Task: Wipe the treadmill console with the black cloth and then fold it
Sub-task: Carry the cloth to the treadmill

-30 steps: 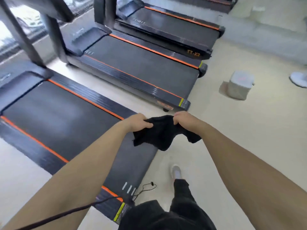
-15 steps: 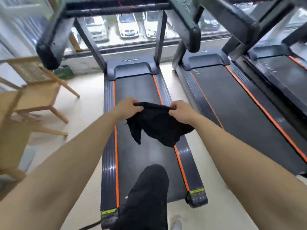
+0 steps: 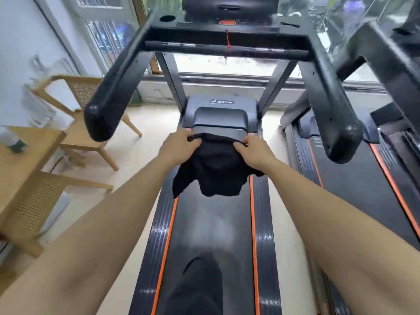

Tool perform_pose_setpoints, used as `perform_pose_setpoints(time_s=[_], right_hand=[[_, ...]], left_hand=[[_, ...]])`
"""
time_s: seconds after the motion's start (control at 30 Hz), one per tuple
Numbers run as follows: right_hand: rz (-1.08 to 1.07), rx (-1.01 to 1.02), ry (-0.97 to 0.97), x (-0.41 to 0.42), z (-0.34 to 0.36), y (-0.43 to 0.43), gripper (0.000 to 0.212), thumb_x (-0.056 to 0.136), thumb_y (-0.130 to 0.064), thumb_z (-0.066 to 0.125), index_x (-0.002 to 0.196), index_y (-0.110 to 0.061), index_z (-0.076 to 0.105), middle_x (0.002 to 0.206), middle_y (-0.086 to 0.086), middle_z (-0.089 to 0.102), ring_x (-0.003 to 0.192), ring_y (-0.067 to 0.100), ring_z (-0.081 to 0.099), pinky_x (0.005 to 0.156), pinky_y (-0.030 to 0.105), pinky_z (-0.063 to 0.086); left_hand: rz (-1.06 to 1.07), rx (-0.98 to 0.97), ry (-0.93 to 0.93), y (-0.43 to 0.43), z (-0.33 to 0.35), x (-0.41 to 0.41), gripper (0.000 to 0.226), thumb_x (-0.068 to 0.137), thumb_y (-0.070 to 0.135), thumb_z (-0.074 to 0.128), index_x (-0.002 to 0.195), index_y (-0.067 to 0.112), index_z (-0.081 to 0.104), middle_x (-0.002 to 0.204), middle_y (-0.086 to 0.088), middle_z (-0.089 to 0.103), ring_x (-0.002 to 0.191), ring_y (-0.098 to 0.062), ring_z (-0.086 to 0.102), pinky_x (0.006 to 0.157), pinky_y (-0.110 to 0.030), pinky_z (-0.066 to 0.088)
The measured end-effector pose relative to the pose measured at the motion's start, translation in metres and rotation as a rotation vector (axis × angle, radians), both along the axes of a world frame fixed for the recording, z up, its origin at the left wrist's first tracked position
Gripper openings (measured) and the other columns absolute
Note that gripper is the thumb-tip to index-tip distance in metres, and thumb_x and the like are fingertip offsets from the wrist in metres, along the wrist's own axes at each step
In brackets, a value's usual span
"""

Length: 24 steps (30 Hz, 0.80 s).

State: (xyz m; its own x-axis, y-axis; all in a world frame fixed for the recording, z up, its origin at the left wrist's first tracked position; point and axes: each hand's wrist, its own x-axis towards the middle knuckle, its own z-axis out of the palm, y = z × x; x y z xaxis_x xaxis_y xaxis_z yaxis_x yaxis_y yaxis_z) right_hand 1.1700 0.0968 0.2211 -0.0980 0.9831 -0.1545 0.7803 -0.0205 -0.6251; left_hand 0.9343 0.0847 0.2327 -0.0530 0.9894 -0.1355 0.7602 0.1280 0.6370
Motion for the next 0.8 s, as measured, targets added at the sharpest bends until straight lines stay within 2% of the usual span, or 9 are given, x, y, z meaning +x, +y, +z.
perform_pose_setpoints(time_s=[0.07, 0.13, 0.23, 0.33, 0.43, 0.53, 0.67, 0.73, 0.8], right_hand=[[0.038, -0.086, 0.037, -0.005, 0.029, 0.04, 0.047, 0.101, -0.044, 0.049, 0.063, -0.016, 0.044, 0.062, 0.003, 0.048, 0.059, 0.025, 0.049, 0.056, 0.034, 0.04], [0.073, -0.121, 0.054, -0.009, 0.066, 0.074, 0.05, 0.101, -0.046, 0.048, 0.063, -0.014, 0.039, 0.059, 0.004, 0.042, 0.055, 0.023, 0.041, 0.058, 0.033, 0.037], [0.104, -0.143, 0.1, -0.012, 0.124, 0.122, 0.055, 0.098, -0.054, 0.049, 0.067, -0.009, 0.047, 0.062, 0.007, 0.046, 0.058, 0.021, 0.044, 0.062, 0.035, 0.035], [0.15, -0.259, 0.248, -0.006, 0.174, 0.167, 0.068, 0.08, -0.072, 0.065, 0.084, -0.004, 0.067, 0.072, 0.008, 0.069, 0.065, 0.018, 0.066, 0.066, 0.033, 0.05], [0.226, -0.35, 0.278, 0.007, 0.198, 0.217, 0.055, 0.064, -0.051, 0.09, 0.101, -0.018, 0.068, 0.091, -0.001, 0.076, 0.08, 0.016, 0.074, 0.071, 0.031, 0.058], [0.284, -0.408, 0.179, 0.023, 0.195, 0.272, 0.041, 0.067, -0.042, 0.088, 0.097, -0.021, 0.07, 0.091, 0.005, 0.077, 0.082, 0.028, 0.075, 0.08, 0.052, 0.062], [0.285, -0.483, 0.155, 0.049, 0.198, 0.34, 0.029, 0.083, -0.044, 0.077, 0.091, -0.016, 0.074, 0.09, 0.01, 0.079, 0.084, 0.032, 0.076, 0.084, 0.051, 0.062], [0.216, -0.503, 0.269, 0.061, 0.204, 0.368, 0.03, 0.087, -0.038, 0.075, 0.098, -0.01, 0.073, 0.094, 0.017, 0.077, 0.082, 0.036, 0.074, 0.073, 0.044, 0.064], [0.161, -0.475, 0.341, 0.075, 0.203, 0.398, 0.033, 0.087, -0.037, 0.075, 0.101, -0.007, 0.072, 0.091, 0.017, 0.076, 0.075, 0.028, 0.072, 0.062, 0.033, 0.06]], left_hand=[[-0.014, -0.063, -0.001, 0.04, 0.026, -0.009, 0.032, 0.095, 0.041, 0.058, 0.07, 0.021, 0.06, 0.073, -0.002, 0.063, 0.076, -0.027, 0.062, 0.059, -0.032, 0.04], [-0.027, -0.099, -0.012, 0.073, 0.059, -0.014, 0.033, 0.095, 0.043, 0.057, 0.071, 0.021, 0.062, 0.076, -0.003, 0.065, 0.075, -0.026, 0.062, 0.062, -0.032, 0.042], [-0.039, -0.096, -0.048, 0.119, 0.11, -0.015, 0.038, 0.097, 0.048, 0.054, 0.077, 0.017, 0.065, 0.079, -0.003, 0.066, 0.075, -0.022, 0.061, 0.061, -0.032, 0.041], [-0.033, -0.088, -0.08, 0.165, 0.154, -0.011, 0.046, 0.098, 0.05, 0.054, 0.086, 0.008, 0.07, 0.081, -0.006, 0.069, 0.078, -0.024, 0.064, 0.063, -0.034, 0.043], [-0.02, -0.111, -0.122, 0.217, 0.18, -0.005, 0.058, 0.088, 0.062, 0.059, 0.089, 0.006, 0.073, 0.087, -0.009, 0.074, 0.086, -0.026, 0.068, 0.078, -0.04, 0.052], [-0.059, -0.193, -0.12, 0.272, 0.196, 0.009, 0.067, 0.066, 0.079, 0.068, 0.092, 0.018, 0.075, 0.091, 0.0, 0.075, 0.088, -0.019, 0.069, 0.084, -0.039, 0.053], [-0.187, -0.241, -0.004, 0.34, 0.207, 0.028, 0.038, 0.07, 0.056, 0.085, 0.09, 0.026, 0.07, 0.089, 0.007, 0.072, 0.086, -0.013, 0.067, 0.084, -0.034, 0.054], [-0.176, -0.259, -0.019, 0.37, 0.21, 0.032, 0.034, 0.072, 0.043, 0.085, 0.095, 0.023, 0.072, 0.092, 0.004, 0.074, 0.089, -0.016, 0.07, 0.085, -0.034, 0.056], [-0.166, -0.277, -0.047, 0.398, 0.214, 0.038, 0.028, 0.071, 0.037, 0.078, 0.089, 0.017, 0.072, 0.083, -0.002, 0.072, 0.079, -0.022, 0.068, 0.074, -0.034, 0.053]])
